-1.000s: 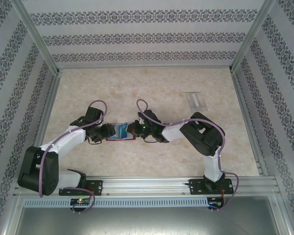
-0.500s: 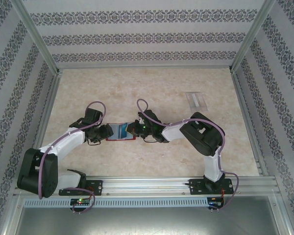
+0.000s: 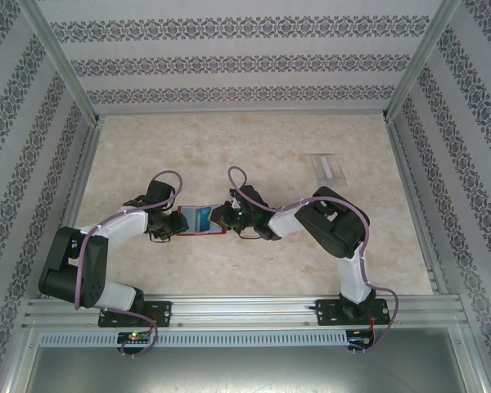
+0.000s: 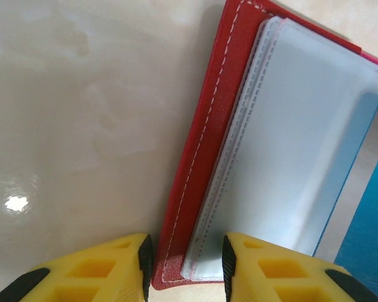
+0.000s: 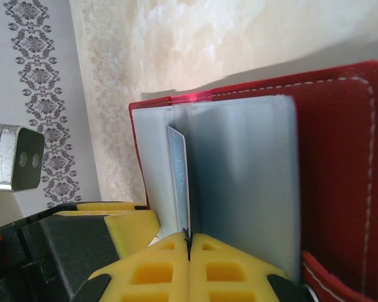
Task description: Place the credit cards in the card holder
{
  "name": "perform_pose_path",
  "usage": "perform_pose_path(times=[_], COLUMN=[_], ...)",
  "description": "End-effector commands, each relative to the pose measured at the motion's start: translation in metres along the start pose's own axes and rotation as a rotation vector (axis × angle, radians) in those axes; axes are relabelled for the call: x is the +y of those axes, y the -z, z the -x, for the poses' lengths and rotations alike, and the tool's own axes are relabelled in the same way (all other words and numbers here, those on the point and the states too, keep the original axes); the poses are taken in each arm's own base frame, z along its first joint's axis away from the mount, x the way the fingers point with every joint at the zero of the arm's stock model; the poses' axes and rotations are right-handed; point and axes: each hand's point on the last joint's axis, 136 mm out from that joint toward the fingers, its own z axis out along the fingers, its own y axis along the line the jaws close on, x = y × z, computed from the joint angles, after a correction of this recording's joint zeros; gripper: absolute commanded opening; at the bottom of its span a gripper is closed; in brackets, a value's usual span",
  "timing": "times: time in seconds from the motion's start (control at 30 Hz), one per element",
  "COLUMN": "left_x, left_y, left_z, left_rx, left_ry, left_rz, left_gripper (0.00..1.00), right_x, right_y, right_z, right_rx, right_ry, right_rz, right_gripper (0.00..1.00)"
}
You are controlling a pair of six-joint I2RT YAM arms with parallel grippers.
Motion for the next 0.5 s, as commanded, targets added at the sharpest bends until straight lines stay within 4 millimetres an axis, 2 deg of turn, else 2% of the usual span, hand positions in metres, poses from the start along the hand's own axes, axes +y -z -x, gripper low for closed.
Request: perform_pose_path(times=[0.0, 0.33, 0.47], left_x=[-0.006, -0.009, -0.012], left_y=[-0.007, -0.003, -0.003], left_z=[0.002, 0.002, 0.001], left_rx=[0.004, 0.010, 0.017], left_ry=[-0.022, -0.031, -0.029], left_rz=[-0.032, -0.038, -0.051], left_gripper=[0.37, 0.38, 0.38], right_x=[0.001, 0.014, 0.016], right_y=[-0.006, -0.017, -0.025], right_z=[0.001, 0.004, 0.000], right_rx=[0.010, -0.017, -0.009], right_ry=[0.002, 0.040, 0.042], right_rz=[0.016, 0.034, 0.036], right_gripper=[0.00, 0.00, 0.00])
